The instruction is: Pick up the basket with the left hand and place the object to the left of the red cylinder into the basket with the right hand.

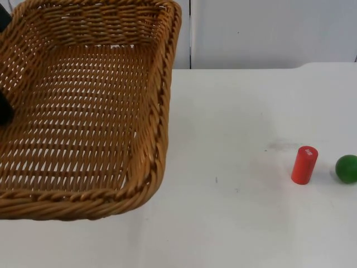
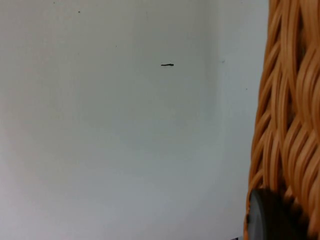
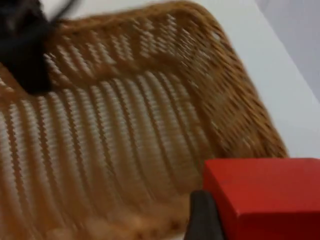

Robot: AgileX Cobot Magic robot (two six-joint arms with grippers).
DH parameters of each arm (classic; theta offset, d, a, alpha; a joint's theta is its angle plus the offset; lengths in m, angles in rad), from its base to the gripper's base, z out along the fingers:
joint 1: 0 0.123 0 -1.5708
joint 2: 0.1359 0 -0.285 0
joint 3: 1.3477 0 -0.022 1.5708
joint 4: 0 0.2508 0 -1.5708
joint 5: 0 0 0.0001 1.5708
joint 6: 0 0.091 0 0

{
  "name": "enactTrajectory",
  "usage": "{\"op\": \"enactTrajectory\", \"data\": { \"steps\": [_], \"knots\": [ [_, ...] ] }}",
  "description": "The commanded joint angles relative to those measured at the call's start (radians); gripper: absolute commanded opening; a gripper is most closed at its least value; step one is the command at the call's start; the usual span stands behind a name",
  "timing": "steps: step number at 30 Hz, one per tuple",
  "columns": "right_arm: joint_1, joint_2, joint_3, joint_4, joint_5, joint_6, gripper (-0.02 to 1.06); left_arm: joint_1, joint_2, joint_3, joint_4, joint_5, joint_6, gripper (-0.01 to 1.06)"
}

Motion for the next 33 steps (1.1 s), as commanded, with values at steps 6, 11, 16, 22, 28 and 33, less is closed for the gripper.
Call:
{"op": "enactTrajectory", "data": {
  "steps": [6,11,16,22,28,33],
  "knots": [
    [0.107,0.193,-0.198,-0.004,0.025,0.001,0.0,-0.004,-0.002,-0.002,-0.049,-0.019,0.006,0.0],
    [0.152,0.296,-0.265,-0.004,0.028,0.006,0.0,-0.004,-0.002,-0.002,-0.056,-0.021,0.006,0.0],
    [0.157,0.337,-0.265,-0.002,0.03,0.006,0.0,-0.004,-0.002,-0.002,-0.058,-0.019,0.006,0.0],
    [0.157,0.342,-0.265,-0.009,0.029,0.006,0.0,-0.004,-0.002,-0.002,-0.058,-0.019,0.006,0.0],
    [0.157,0.359,-0.265,-0.008,0.039,0.025,0.05,-0.004,-0.002,-0.002,-0.064,-0.017,0.006,0.0],
    [0.157,0.394,-0.265,-0.008,0.048,0.027,0.24,-0.004,-0.002,-0.002,-0.066,-0.017,0.006,0.0]
  ]
}}
